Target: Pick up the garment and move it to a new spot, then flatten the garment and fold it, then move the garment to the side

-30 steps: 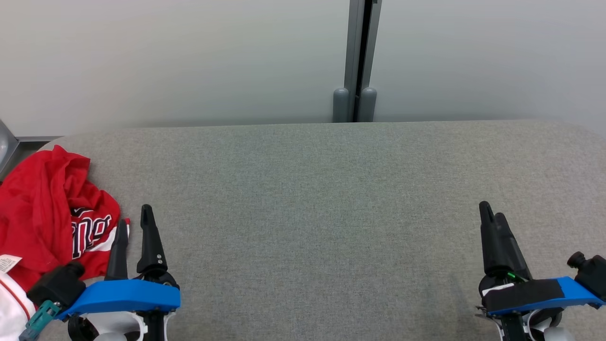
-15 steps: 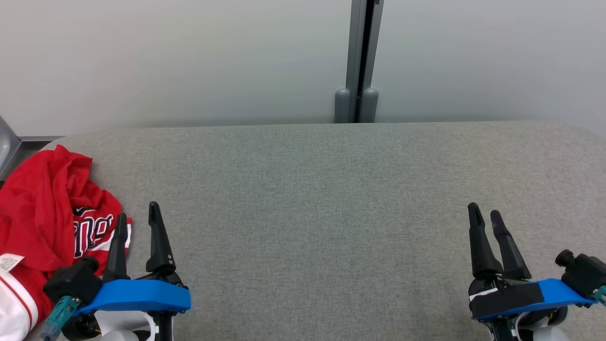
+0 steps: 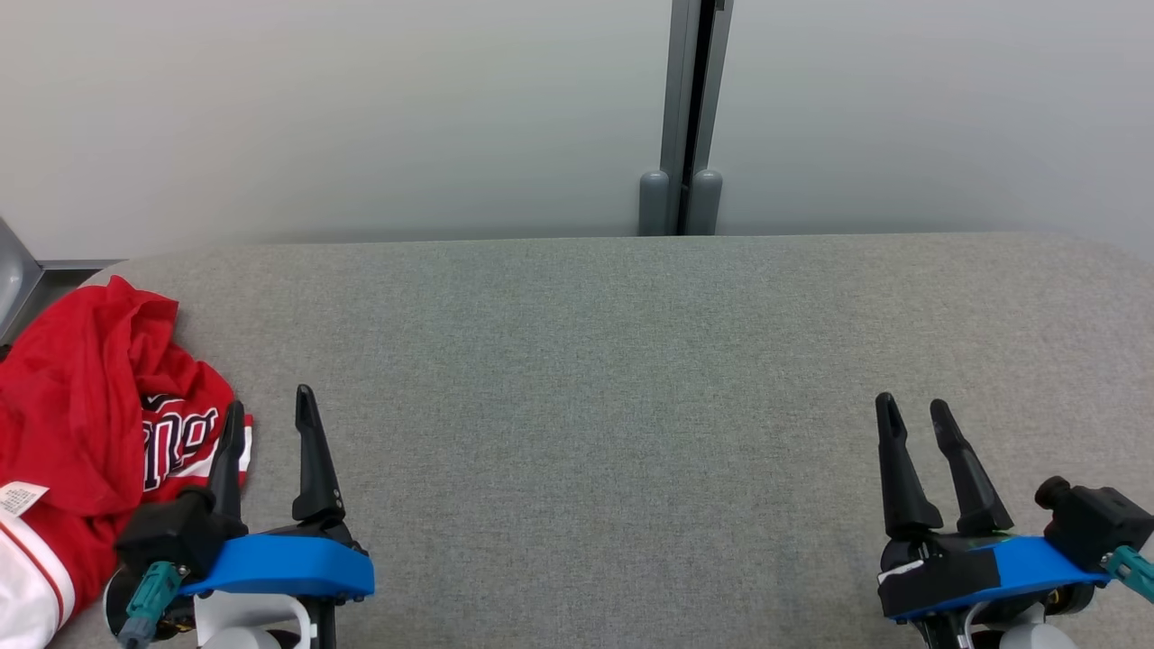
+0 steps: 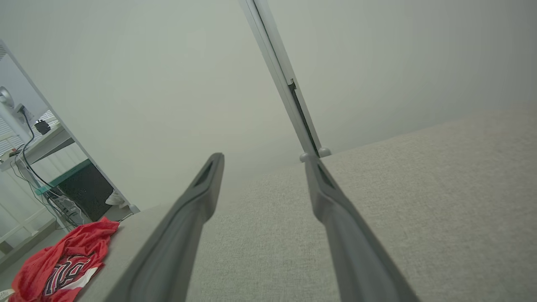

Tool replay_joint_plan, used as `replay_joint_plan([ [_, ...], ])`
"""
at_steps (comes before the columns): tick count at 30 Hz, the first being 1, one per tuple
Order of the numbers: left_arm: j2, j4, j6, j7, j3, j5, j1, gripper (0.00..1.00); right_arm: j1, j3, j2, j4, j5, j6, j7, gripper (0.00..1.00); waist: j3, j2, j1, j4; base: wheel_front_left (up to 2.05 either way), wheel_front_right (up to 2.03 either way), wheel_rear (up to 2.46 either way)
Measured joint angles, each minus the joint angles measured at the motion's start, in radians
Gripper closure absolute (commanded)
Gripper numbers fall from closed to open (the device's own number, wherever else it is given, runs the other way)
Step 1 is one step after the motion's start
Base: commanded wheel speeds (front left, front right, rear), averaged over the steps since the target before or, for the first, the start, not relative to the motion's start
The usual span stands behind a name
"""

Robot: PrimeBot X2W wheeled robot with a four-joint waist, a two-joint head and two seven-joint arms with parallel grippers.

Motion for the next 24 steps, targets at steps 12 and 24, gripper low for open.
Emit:
replay_joint_plan([
  [12, 0.004, 0.034, 0.019, -0.024, -0.015, 0.105, -0.006, 0.00, 0.000, 0.002, -0.001, 0.021, -0.114, 0.000, -0.026, 0.00, -0.002, 0.0000, 0.0000, 0.002, 0.00, 0.00, 0.00],
  [24, 0.007, 0.071, 0.026, -0.047, -0.029, 0.186, -0.012, 0.00, 0.000, 0.005, -0.002, 0.040, -0.211, 0.000, -0.048, 0.00, -0.008, 0.0000, 0.0000, 0.007, 0.00, 0.00, 0.00],
])
